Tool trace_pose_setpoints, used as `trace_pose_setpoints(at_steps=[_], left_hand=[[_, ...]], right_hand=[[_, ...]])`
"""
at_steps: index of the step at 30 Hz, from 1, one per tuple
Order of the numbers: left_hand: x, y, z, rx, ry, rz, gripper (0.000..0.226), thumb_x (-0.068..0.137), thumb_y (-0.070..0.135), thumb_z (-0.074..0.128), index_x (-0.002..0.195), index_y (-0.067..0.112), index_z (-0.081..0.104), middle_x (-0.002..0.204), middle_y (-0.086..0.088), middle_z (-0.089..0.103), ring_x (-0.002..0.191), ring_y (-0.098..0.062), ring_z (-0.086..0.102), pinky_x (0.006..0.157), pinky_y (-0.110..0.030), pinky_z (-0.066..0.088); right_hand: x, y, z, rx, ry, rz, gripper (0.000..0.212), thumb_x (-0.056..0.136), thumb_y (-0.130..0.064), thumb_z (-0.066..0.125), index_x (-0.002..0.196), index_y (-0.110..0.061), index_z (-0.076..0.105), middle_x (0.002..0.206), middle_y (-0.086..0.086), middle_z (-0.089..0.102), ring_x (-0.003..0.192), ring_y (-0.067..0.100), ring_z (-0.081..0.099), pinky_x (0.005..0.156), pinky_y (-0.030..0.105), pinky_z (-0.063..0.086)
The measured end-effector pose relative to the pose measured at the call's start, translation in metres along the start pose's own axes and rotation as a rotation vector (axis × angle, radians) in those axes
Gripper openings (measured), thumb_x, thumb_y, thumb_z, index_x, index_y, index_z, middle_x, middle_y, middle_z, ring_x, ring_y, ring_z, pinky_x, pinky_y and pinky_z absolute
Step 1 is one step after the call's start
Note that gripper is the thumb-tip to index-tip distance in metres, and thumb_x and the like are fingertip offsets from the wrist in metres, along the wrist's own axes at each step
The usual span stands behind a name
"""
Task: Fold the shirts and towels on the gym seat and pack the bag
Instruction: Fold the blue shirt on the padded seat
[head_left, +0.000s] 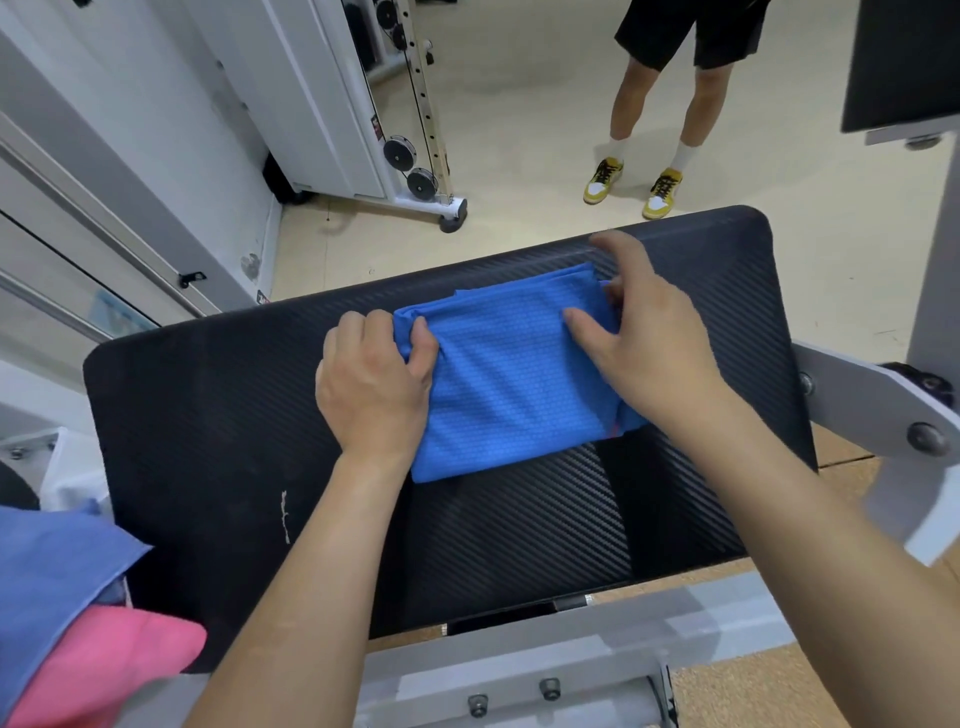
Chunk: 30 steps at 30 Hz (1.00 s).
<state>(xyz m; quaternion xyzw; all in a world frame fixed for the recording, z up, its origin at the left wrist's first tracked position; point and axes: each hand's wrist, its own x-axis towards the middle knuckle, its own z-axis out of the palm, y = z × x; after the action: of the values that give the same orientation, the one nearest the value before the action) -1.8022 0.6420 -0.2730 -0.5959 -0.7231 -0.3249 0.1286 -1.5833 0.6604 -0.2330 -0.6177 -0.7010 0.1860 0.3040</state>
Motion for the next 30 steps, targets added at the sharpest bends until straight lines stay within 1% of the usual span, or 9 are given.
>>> trace_pose_setpoints(at_steps=[5,10,13,15,17,19,22,24,30], left_hand=[[0.004,-0.001,-0.001,-0.008,-0.027,0.013,0.033,0.091,0.037,0.051,0.070,0.017,0.036,0.069,0.001,0.038,0.062,-0.019,0.039,0.054,-0.034,0.034],[0.009,-0.008,-0.004,0.004,-0.077,0.050,0.037,0.093,0.039,0.049,0.069,0.014,0.039,0.061,0.001,0.040,0.053,-0.021,0.039,0.053,-0.034,0.034],[0.017,-0.008,-0.016,-0.066,-0.133,-0.024,0.027,0.095,0.037,0.052,0.092,0.010,0.054,0.073,0.000,0.052,0.063,-0.020,0.047,0.063,-0.039,0.043],[0.014,-0.003,-0.027,-0.129,-0.063,0.137,0.020,0.093,0.026,0.059,0.101,0.008,0.060,0.084,-0.005,0.055,0.073,-0.021,0.050,0.068,-0.037,0.044],[-0.008,0.006,-0.032,-0.134,-0.045,0.479,0.016,0.090,0.020,0.061,0.096,0.006,0.067,0.091,-0.011,0.062,0.079,-0.029,0.057,0.071,-0.042,0.050],[-0.043,0.010,-0.027,-0.041,-0.251,0.709,0.034,0.090,0.035,0.059,0.115,0.015,0.067,0.124,-0.014,0.061,0.110,-0.033,0.058,0.091,-0.050,0.047],[-0.075,-0.002,-0.018,0.236,-0.489,0.748,0.064,0.094,0.059,0.039,0.151,0.031,0.030,0.160,-0.006,0.023,0.146,-0.026,0.024,0.114,-0.056,0.022],[-0.074,-0.007,-0.016,0.256,-0.495,0.746,0.061,0.097,0.054,0.036,0.152,0.034,0.021,0.161,-0.003,0.017,0.148,-0.024,0.019,0.115,-0.056,0.020],[-0.064,-0.008,-0.026,0.138,-0.471,0.768,0.061,0.088,0.018,0.038,0.149,0.019,0.033,0.156,-0.006,0.031,0.144,-0.024,0.029,0.113,-0.053,0.027]], right_hand=[[-0.047,0.000,0.005,0.002,0.058,-0.036,0.063,0.092,-0.022,0.058,0.145,-0.031,0.026,0.113,0.001,0.055,0.092,0.028,0.058,0.078,0.045,0.048],[-0.043,0.017,0.026,0.013,0.169,-0.022,0.042,0.095,-0.013,0.051,0.136,-0.018,0.046,0.108,0.007,0.059,0.086,0.034,0.059,0.074,0.051,0.049],[-0.037,0.020,0.031,-0.013,0.231,-0.098,0.034,0.091,-0.006,0.055,0.124,-0.014,0.054,0.098,0.009,0.054,0.063,0.031,0.054,0.054,0.046,0.050],[-0.036,0.023,0.036,-0.061,0.247,-0.159,0.033,0.085,-0.002,0.058,0.116,-0.013,0.057,0.096,0.009,0.051,0.055,0.025,0.049,0.043,0.038,0.047],[-0.035,0.025,0.040,-0.106,0.249,-0.181,0.030,0.082,-0.002,0.060,0.111,-0.010,0.062,0.096,0.011,0.051,0.057,0.025,0.048,0.042,0.033,0.042],[-0.034,0.025,0.039,-0.142,0.260,-0.175,0.028,0.081,-0.004,0.061,0.108,-0.009,0.064,0.098,0.013,0.052,0.064,0.028,0.051,0.047,0.030,0.038],[-0.031,0.020,0.031,-0.295,0.318,-0.222,0.035,0.078,-0.004,0.060,0.112,-0.008,0.064,0.113,0.017,0.055,0.093,0.033,0.051,0.065,0.042,0.047],[-0.034,0.014,0.024,-0.332,0.295,-0.365,0.039,0.080,-0.007,0.060,0.118,-0.007,0.063,0.126,0.019,0.054,0.110,0.036,0.050,0.079,0.046,0.048],[-0.060,0.032,0.024,-0.579,-0.254,-0.637,0.075,0.087,-0.053,0.053,0.147,-0.009,0.038,0.157,0.017,0.027,0.143,0.032,0.029,0.113,0.047,0.032]])
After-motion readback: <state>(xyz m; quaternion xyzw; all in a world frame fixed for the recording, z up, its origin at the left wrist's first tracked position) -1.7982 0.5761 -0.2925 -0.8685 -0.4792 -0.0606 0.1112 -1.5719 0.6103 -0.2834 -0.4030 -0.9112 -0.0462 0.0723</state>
